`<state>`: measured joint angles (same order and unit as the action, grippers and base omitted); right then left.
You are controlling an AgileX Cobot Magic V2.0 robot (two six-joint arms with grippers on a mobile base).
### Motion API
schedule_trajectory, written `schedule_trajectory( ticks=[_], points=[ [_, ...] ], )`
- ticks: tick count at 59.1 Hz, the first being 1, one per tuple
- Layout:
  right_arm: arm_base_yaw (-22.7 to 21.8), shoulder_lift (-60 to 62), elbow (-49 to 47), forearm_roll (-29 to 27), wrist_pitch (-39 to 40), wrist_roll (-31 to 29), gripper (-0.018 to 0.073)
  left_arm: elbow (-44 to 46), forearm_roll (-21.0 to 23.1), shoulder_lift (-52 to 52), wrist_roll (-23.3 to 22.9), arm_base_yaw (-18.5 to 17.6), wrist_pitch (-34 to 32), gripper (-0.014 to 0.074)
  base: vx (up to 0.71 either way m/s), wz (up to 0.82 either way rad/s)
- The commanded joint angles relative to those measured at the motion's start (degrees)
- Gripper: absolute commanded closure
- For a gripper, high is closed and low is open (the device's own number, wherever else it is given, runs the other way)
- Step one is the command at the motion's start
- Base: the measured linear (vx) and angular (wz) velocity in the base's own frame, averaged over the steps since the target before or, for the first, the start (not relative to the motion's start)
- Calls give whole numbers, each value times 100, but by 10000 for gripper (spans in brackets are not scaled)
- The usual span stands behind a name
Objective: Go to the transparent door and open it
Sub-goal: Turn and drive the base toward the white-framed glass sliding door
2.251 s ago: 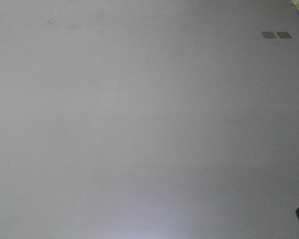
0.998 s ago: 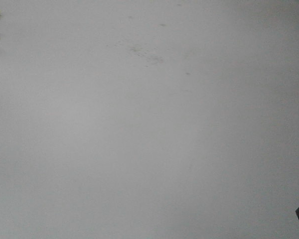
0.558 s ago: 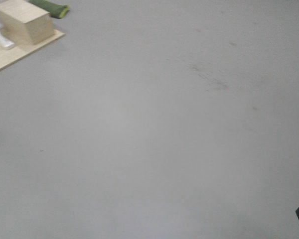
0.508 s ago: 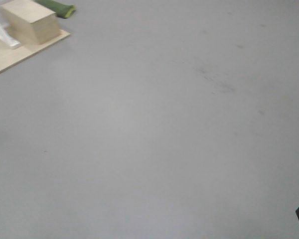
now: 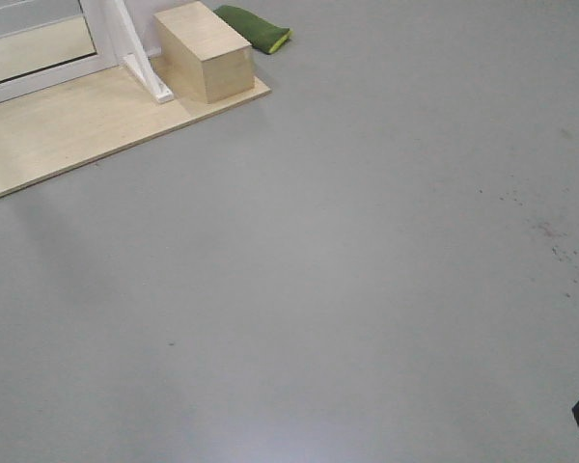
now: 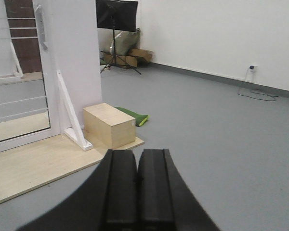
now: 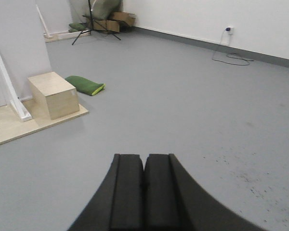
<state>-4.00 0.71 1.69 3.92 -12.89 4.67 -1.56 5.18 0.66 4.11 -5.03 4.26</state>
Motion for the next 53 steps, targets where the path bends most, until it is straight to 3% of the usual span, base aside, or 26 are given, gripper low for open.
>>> schedule_trajectory(
  ticks=[1, 53],
  points=[
    [10, 10, 78, 2, 457, -18, 564, -172, 41, 17, -5, -22, -465, 598, 61, 41],
    [10, 10, 78, 2, 457, -18, 564, -172, 41, 17, -5, -22, -465, 598, 62, 36]
  ],
)
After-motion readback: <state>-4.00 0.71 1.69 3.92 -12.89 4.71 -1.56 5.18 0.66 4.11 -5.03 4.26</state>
